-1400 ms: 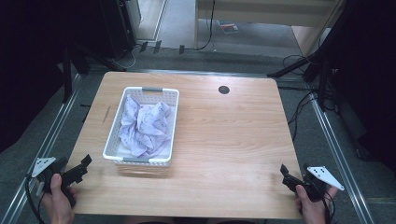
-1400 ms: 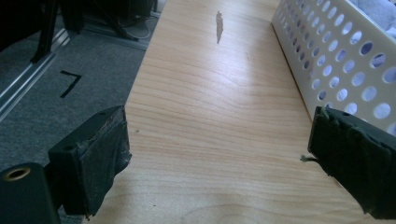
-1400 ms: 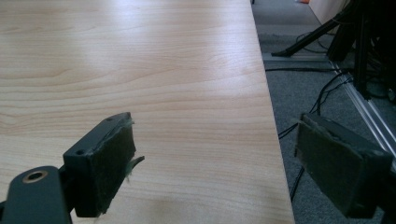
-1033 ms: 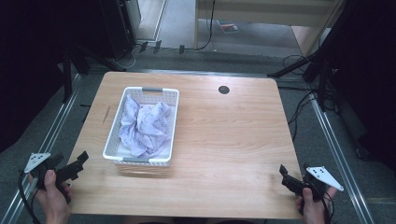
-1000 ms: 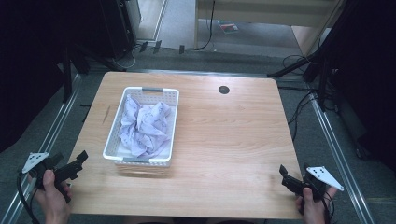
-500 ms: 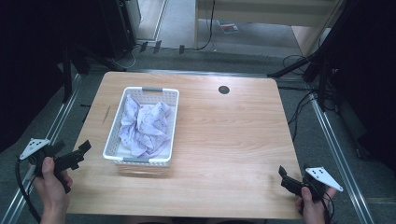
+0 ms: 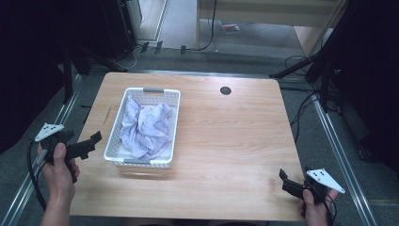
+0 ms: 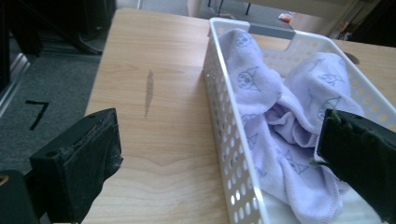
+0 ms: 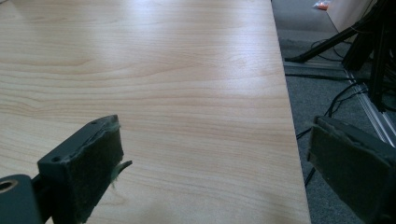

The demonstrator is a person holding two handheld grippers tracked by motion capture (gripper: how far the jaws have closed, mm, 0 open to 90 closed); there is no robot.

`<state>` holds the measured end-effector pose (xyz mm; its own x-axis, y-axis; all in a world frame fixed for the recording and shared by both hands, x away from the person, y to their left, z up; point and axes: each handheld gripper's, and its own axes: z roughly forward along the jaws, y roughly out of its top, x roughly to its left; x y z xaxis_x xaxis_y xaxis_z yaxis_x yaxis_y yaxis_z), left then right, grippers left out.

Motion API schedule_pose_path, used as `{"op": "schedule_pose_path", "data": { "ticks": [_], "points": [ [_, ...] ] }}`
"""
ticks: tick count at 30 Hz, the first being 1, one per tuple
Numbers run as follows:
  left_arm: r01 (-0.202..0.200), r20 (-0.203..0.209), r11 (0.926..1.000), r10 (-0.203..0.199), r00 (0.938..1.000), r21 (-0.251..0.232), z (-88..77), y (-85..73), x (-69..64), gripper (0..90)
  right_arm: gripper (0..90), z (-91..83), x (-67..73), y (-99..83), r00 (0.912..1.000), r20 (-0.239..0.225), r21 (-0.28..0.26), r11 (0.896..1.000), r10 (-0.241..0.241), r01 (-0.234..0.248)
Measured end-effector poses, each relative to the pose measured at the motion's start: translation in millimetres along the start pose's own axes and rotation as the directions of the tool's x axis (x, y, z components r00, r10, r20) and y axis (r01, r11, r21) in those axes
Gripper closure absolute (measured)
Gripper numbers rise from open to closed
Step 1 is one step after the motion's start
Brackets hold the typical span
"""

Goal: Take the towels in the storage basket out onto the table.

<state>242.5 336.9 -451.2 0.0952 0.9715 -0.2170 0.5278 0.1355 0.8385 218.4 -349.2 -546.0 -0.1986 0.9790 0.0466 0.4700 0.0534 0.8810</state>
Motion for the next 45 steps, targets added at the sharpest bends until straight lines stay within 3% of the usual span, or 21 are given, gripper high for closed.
{"op": "schedule_pose_path", "data": {
  "ticks": [5,13,17,22,28,33,36,38,41,45],
  "points": [
    [-0.041,0.008,0.9982,0.041,0.9991,0.043,12.0,8.6,-12.4,0.2,3.6,0.2,-1.1,0.0,1.0,-0.002,-0.003,1.0,0.006,-0.006],
    [-0.094,0.013,0.9887,0.093,0.9956,0.117,35.6,20.4,-31.9,0.2,3.4,0.1,-0.3,0.0,1.0,0.0,-0.001,1.0,0.001,-0.001],
    [-0.137,0.024,0.976,0.135,0.9906,0.169,49.3,24.8,-43.7,0.2,3.1,0.0,-0.2,0.0,1.0,-0.007,0.001,1.0,-0.001,0.001],
    [-0.157,0.036,0.9654,0.153,0.9876,0.209,64.5,28.8,-56.9,0.2,3.1,0.0,-0.3,0.0,1.0,-0.009,0.001,1.0,-0.001,0.001],
    [-0.195,0.057,0.9446,0.187,0.9807,0.264,83.9,34.2,-71.5,0.2,3.1,0.1,-0.4,0.0,0.9999,-0.011,0.001,1.0,0.0,0.0],
    [-0.19,0.07,0.934,0.177,0.9817,0.302,101.8,34.6,-76.7,0.2,3.1,0.2,-0.9,0.1,0.9999,-0.013,0.0,1.0,0.002,-0.002],
    [-0.167,0.076,0.9255,0.15,0.9858,0.34,112.8,35.1,-77.0,0.2,3.1,0.2,-0.9,0.1,0.9999,-0.013,0.001,1.0,0.002,-0.002],
    [-0.149,0.097,0.9255,0.123,0.9877,0.348,117.9,37.3,-77.1,0.2,3.1,0.3,-1.0,0.1,0.9999,-0.013,0.002,1.0,0.004,-0.004],
    [-0.146,0.12,0.9214,0.11,0.9867,0.36,123.9,41.4,-79.8,0.2,3.1,0.8,-0.9,0.3,0.9999,-0.012,0.007,1.0,0.004,-0.004],
    [-0.153,0.129,0.9104,0.111,0.9854,0.384,133.1,43.7,-83.2,0.2,3.1,0.9,-0.7,0.3,0.9999,-0.012,0.006,1.0,0.002,-0.002]
  ]
}}
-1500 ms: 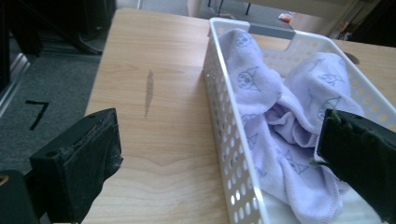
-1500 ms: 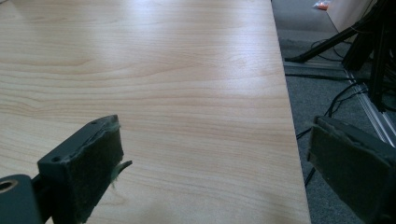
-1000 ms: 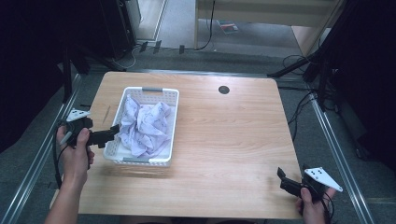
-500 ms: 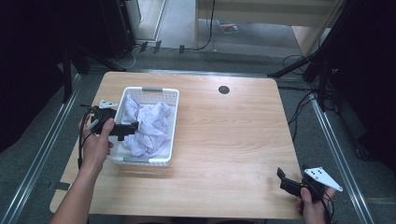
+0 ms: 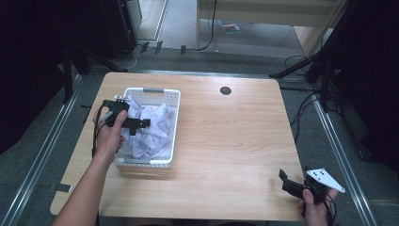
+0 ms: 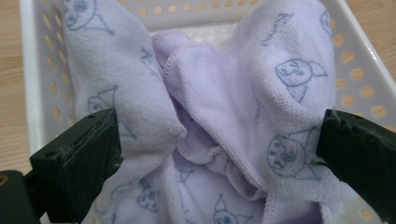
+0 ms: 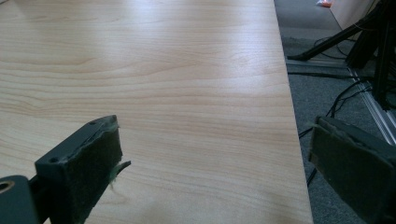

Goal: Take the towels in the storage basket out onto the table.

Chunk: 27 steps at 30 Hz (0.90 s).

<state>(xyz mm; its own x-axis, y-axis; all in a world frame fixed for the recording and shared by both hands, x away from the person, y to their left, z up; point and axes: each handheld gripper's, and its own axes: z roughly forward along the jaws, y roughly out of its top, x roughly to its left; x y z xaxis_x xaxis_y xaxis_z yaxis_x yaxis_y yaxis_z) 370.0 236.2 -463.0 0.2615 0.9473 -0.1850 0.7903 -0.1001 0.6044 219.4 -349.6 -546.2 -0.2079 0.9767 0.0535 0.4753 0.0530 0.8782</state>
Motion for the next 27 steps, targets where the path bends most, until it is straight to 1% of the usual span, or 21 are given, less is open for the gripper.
{"op": "schedule_pose_path", "data": {
  "ticks": [2,4,6,7,10,12,13,14,16,17,18,19,20,22,23,27],
  "points": [
    [0.003,-0.005,0.9999,-0.003,1.0,0.015,4.0,2.0,-0.1,0.0,3.1,0.1,-0.1,0.0,1.0,0.001,0.0,1.0,0.002,-0.002],
    [0.013,-0.01,0.9997,-0.012,0.9999,0.019,7.7,3.7,0.0,0.0,3.1,0.1,-0.2,0.1,1.0,0.0,0.001,1.0,0.002,-0.002],
    [0.016,-0.008,0.9993,-0.016,0.9998,0.033,11.3,5.1,-0.2,0.0,3.1,-0.3,-0.4,0.0,1.0,-0.002,0.0,1.0,0.004,-0.004],
    [0.015,-0.008,0.999,-0.014,0.9999,0.041,13.6,5.3,-1.0,0.0,3.1,-0.3,-0.5,0.0,1.0,-0.002,0.0,1.0,0.004,-0.004],
    [-0.006,-0.02,0.9963,0.008,0.9998,0.086,21.5,5.6,-6.2,0.0,3.1,-0.3,-0.5,0.0,1.0,-0.002,0.0,1.0,0.007,-0.007],
    [-0.019,-0.035,0.9927,0.024,0.9991,0.119,27.4,5.5,-10.6,0.0,3.1,-0.2,-0.5,0.0,1.0,-0.002,0.001,1.0,0.005,-0.005],
    [-0.024,-0.039,0.9897,0.03,0.9988,0.141,30.3,5.5,-12.0,0.0,3.1,-0.2,-0.4,0.0,1.0,-0.001,0.001,1.0,0.004,-0.004],
    [-0.023,-0.045,0.988,0.03,0.9986,0.153,33.9,5.1,-13.8,0.0,3.1,-0.2,-0.4,0.1,1.0,-0.001,0.001,1.0,0.004,-0.004],
    [-0.029,-0.078,0.9808,0.045,0.9959,0.193,41.4,4.5,-15.8,0.0,3.1,-0.2,-0.4,0.0,1.0,0.001,0.002,1.0,0.004,-0.004],
    [-0.029,-0.078,0.9808,0.045,0.9959,0.193,41.4,4.5,-15.8,0.0,3.1,-0.2,-0.3,0.0,1.0,0.002,0.002,1.0,0.004,-0.004],
    [-0.045,-0.103,0.9733,0.07,0.9922,0.225,46.8,4.8,-19.4,0.0,3.1,-0.1,-0.3,0.1,1.0,0.001,0.001,1.0,0.004,-0.004],
    [-0.047,-0.109,0.9704,0.075,0.9913,0.237,48.6,5.0,-20.8,0.0,3.1,-0.1,-0.2,0.0,1.0,0.001,0.001,1.0,0.003,-0.003],
    [-0.049,-0.103,0.9674,0.076,0.9917,0.249,50.7,5.0,-21.6,0.0,3.1,0.0,-0.2,0.1,1.0,0.002,0.001,1.0,0.003,-0.003],
    [-0.063,-0.11,0.9639,0.094,0.9894,0.259,55.8,3.3,-22.7,0.0,3.1,0.0,-0.1,0.0,1.0,0.003,0.001,1.0,0.003,-0.003],
    [-0.064,-0.106,0.9619,0.095,0.9898,0.266,57.9,3.2,-22.3,0.0,3.1,0.0,-0.2,0.0,1.0,0.003,0.001,1.0,0.003,-0.003],
    [-0.066,-0.095,0.9615,0.094,0.991,0.267,60.5,2.6,-22.6,0.0,3.1,0.0,-0.1,0.0,1.0,0.003,0.002,1.0,0.003,-0.003]
  ]
}}
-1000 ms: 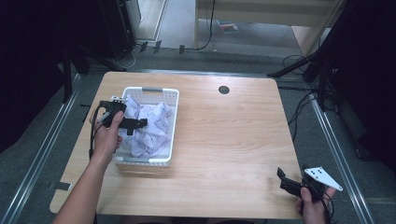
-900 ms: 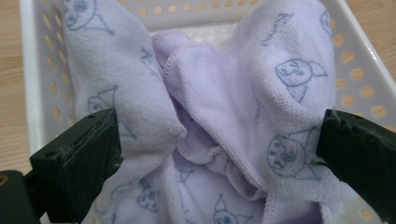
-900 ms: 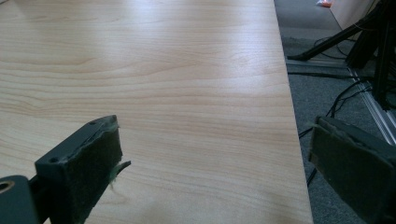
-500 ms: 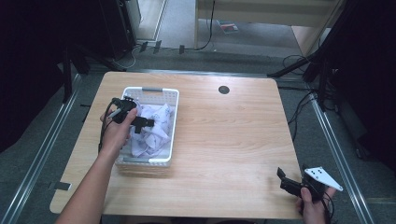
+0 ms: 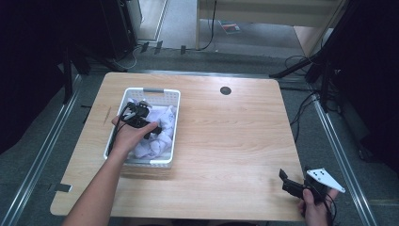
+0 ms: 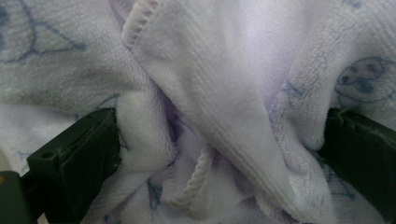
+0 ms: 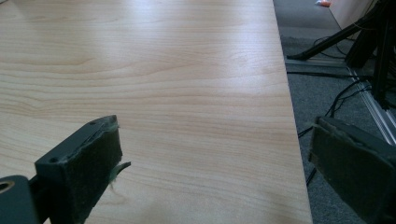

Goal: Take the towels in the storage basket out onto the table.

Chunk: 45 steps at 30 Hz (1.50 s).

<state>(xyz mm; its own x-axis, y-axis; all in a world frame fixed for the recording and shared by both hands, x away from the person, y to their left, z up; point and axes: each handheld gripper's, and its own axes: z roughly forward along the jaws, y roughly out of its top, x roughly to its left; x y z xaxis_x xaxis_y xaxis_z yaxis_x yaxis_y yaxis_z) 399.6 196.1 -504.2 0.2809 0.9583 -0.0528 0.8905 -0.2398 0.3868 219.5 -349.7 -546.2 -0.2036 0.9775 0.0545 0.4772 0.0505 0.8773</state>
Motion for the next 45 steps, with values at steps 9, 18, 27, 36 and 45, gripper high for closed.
{"op": "schedule_pose_path", "data": {
  "ticks": [9,18,27,36,45],
  "points": [
    [-0.018,0.034,0.9998,0.018,0.9993,-0.002,2.7,-0.9,-0.7,0.0,3.1,0.3,0.4,0.2,1.0,0.002,0.007,1.0,-0.001,0.001],
    [-0.1,0.058,0.9948,0.101,0.9932,-0.015,7.5,-2.8,-10.0,0.0,3.7,1.4,0.0,0.5,1.0,-0.004,0.011,1.0,-0.005,0.005],
    [-0.121,0.009,0.9921,0.121,0.9926,-0.033,0.6,-6.2,-7.0,35.4,4.1,1.5,0.8,0.6,1.0,0.0,0.02,1.0,-0.007,0.007],
    [-0.1,0.004,0.9938,0.1,0.9949,-0.049,-5.5,-6.0,-6.7,73.8,4.1,1.7,0.0,0.8,1.0,-0.004,0.019,1.0,0.002,-0.002],
    [-0.052,0.088,0.9878,0.066,0.9939,-0.146,-35.6,-2.7,-1.1,76.5,4.1,1.4,-0.9,0.7,1.0,-0.006,0.019,1.0,0.006,-0.006]
  ]
}}
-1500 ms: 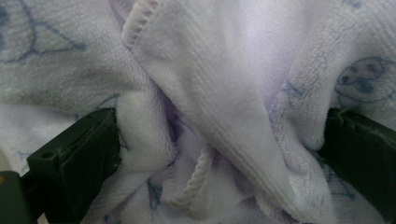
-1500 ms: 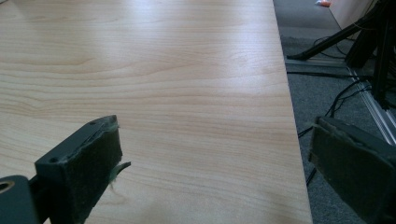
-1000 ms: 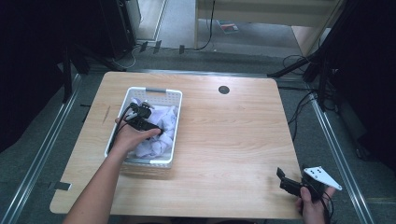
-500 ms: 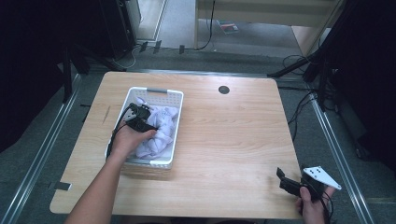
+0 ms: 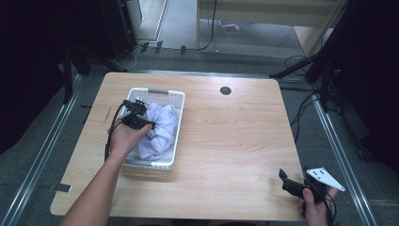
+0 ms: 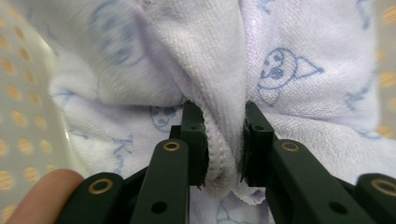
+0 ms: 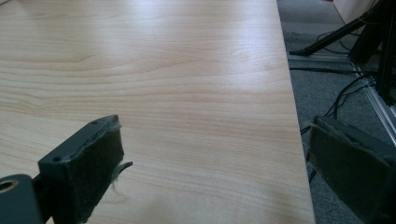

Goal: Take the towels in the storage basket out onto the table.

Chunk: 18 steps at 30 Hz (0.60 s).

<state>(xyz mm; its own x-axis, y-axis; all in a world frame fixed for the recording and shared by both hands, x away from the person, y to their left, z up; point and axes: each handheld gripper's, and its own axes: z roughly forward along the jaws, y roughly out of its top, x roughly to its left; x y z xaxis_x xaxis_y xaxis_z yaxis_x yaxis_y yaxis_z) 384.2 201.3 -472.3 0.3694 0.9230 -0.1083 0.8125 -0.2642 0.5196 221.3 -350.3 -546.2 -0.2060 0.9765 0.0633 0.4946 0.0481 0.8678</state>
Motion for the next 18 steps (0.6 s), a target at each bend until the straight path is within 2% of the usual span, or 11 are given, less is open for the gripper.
{"op": "schedule_pose_path", "data": {
  "ticks": [5,8,10,11,12,14,16,17,18],
  "points": [
    [-0.013,0.008,0.9993,0.013,0.9999,-0.036,-20.1,9.8,-3.2,77.0,4.1,0.0,0.0,0.0,1.0,0.0,0.0,1.0,0.0,0.0],
    [-0.022,-0.002,0.9989,0.022,0.9998,-0.041,-27.7,14.7,-3.9,77.0,4.1,0.0,0.0,0.0,1.0,0.0,-0.001,1.0,0.0,0.0],
    [-0.028,-0.014,0.9988,0.028,0.9995,-0.04,-28.0,15.2,-4.5,76.6,4.1,0.0,0.0,0.0,1.0,0.0,-0.001,1.0,0.0,0.0],
    [-0.024,-0.038,0.9994,0.023,0.999,-0.026,-23.7,14.6,-6.0,75.9,4.1,-0.1,0.0,-0.1,1.0,-0.001,-0.002,1.0,0.001,-0.001],
    [-0.018,-0.033,0.9997,0.018,0.9993,-0.017,-19.4,13.4,-6.2,75.4,4.1,0.0,0.0,-0.1,1.0,-0.001,-0.002,1.0,0.001,-0.001],
    [0.0,0.003,1.0,0.0,1.0,0.005,-11.7,10.8,-4.9,72.7,4.1,0.0,0.0,-0.1,1.0,-0.001,-0.003,1.0,0.001,-0.001],
    [0.025,0.025,0.9997,-0.025,0.9994,-0.002,-8.8,9.3,-4.1,66.3,4.1,-0.1,-0.1,-0.1,1.0,-0.002,-0.004,1.0,0.003,-0.003],
    [0.044,0.036,0.999,-0.044,0.9984,-0.011,-8.6,9.5,-3.7,59.8,4.1,-0.2,-0.2,-0.1,1.0,-0.002,-0.004,1.0,0.005,-0.005],
    [0.056,0.051,0.9984,-0.056,0.9971,-0.004,-9.5,10.4,-3.6,48.0,4.1,-0.2,-0.3,-0.1,1.0,-0.003,-0.004,1.0,0.006,-0.006]
  ]
}}
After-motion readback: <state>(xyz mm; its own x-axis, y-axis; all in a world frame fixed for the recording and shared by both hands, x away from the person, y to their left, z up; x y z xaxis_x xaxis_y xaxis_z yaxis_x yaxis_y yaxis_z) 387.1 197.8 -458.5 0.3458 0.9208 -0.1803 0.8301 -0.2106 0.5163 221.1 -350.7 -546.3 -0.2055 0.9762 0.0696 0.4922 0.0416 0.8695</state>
